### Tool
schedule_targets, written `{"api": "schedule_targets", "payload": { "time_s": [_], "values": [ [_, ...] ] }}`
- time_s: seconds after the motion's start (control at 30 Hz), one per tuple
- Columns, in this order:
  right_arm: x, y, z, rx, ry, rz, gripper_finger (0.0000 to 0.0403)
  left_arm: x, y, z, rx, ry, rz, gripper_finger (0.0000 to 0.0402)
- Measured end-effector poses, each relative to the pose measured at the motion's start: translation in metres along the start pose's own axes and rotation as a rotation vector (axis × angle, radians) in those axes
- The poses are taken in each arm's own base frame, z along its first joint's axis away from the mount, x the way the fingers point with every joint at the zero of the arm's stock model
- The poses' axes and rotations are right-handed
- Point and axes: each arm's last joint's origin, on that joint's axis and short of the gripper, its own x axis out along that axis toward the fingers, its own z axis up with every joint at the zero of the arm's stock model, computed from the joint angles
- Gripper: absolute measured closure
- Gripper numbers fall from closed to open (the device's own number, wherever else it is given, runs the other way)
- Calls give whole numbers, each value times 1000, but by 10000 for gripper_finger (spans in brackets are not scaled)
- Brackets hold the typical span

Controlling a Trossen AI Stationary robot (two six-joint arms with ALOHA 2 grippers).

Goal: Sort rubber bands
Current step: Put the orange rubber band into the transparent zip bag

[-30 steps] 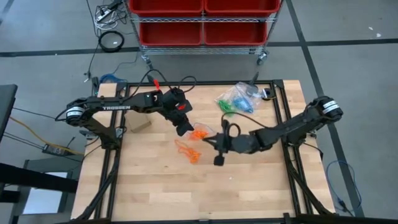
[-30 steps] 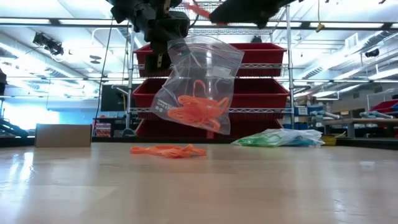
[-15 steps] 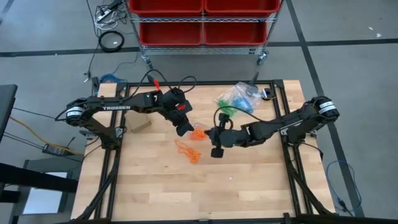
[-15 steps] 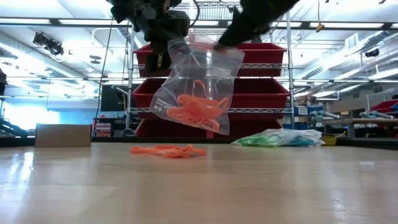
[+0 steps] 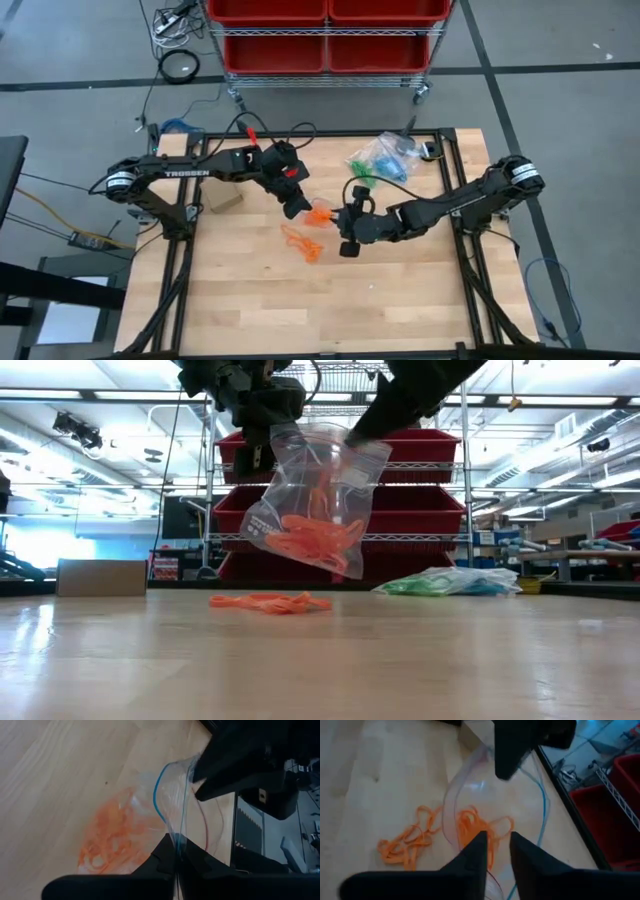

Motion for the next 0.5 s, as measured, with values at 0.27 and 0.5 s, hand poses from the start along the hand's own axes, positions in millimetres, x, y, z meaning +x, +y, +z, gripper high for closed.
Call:
{"api": "schedule_targets", "payload": {
  "time_s": [0.27, 0.5],
  "values": [
    [-9, 6, 8, 23, -30, -10, 254, 0, 0, 0, 0, 1, 0, 385],
    [-36, 36, 16, -50, -98, 103, 256, 0, 0, 0, 1, 2, 1, 385]
  ]
}}
